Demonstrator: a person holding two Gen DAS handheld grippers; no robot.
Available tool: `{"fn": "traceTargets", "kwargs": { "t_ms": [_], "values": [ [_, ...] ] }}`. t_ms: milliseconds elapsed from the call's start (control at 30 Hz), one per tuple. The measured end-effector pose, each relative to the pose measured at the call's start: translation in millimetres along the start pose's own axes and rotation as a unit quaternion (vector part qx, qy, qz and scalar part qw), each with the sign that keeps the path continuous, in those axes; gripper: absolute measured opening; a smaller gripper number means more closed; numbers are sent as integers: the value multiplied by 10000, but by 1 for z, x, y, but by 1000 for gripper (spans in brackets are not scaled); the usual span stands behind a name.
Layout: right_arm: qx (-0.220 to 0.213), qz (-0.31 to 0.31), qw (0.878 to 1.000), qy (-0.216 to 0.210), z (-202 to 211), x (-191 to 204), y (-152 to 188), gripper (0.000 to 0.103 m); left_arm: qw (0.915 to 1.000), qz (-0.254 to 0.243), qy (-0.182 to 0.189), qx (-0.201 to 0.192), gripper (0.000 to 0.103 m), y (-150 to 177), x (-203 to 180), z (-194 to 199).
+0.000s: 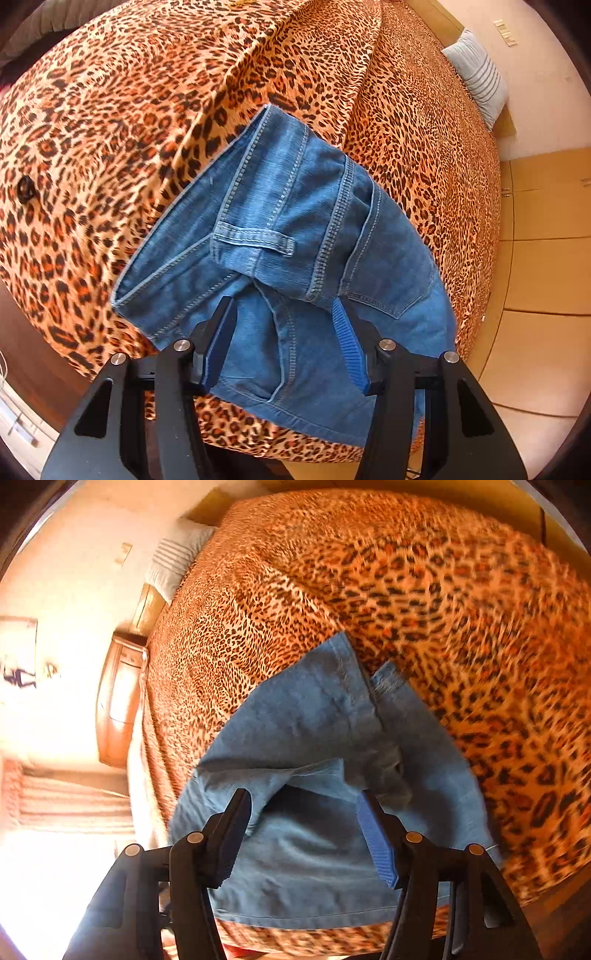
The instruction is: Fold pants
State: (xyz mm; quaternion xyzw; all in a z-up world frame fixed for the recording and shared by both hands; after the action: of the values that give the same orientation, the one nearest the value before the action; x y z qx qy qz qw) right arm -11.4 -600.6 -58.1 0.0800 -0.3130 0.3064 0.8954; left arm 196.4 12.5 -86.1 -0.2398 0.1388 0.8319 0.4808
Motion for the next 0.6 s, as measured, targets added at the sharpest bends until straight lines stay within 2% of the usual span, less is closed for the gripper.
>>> {"fn": "traceTargets", "kwargs": {
  "t_ms": [133,267,367,400,433,467,500,600],
  "values": [
    [484,-913,9925,-655,-32,7,6,62,9985,493,176,161,53,-1,-3,-23],
    [503,-1532,9846,-682,-54,5,-6,62,9970,753,42,197,53,-1,-1,-45],
    [533,-2024,9756,-668,-67,-5,-13,62,9973,695,-217,66,53,-10,-3,-54],
    [503,-2048,9755,-622,-70,-6,-16,58,9976,593,-367,-9,50,-15,-5,-54],
    [425,-1953,9784,-533,-71,-8,-16,40,9978,457,-481,-80,34,-20,-8,-55],
    [325,-1784,9824,-440,-71,-6,-19,26,9978,294,-575,-120,23,-25,-11,-56],
    [274,-1554,9869,-332,-71,-2,-21,4,9981,162,-579,-94,13,-29,-15,-55],
    [116,-1064,9937,-317,-59,8,-25,4,9989,-89,-425,-177,11,-31,-25,-36]
  ]
}}
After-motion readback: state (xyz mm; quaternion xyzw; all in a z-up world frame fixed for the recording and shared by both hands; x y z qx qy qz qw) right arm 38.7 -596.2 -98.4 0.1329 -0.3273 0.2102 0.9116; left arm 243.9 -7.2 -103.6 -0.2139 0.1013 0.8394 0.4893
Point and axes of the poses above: each gripper's, at about its wrist camera, not at the fingertips, and z roughly against the way its jaws point, x to its left, y to its underside, the point moved 6 cm from there along -z, roughly the way its jaws point, and after that the axes turned 6 degrees about y, right-handed, at the moved point
